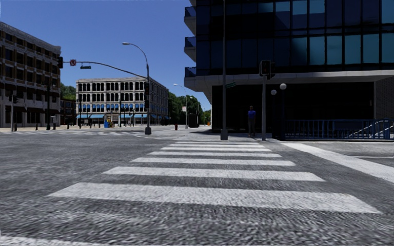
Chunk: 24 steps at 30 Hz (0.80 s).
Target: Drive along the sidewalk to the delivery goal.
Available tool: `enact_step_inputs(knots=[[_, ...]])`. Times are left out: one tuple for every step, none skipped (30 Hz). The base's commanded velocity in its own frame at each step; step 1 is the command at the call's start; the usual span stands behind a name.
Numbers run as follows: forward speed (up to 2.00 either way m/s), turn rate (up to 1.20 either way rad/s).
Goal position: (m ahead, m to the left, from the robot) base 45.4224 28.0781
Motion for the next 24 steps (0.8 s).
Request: enact_step_inputs(knots=[[2.0, 0.0], [2.0, 0.0], [2.0, 0.0], [2.0, 0.0], [2.0, 0.0], [2.0, 0.0], [2.0, 0.0], [2.0, 0.0], [2.0, 0.0], [2.0, 0.0], [2.0, 0.0], [2.0, 0.0], [2.0, 0.0], [2.0, 0.0], [2.0, 0.0], [2.0, 0.0], [2.0, 0.0], [2.0, 0.0], [2.0, 0.0], [2.0, 0.0], [2.0, 0.0], [2.0, 0.0], [2.0, 0.0], [2.0, 0.0]])
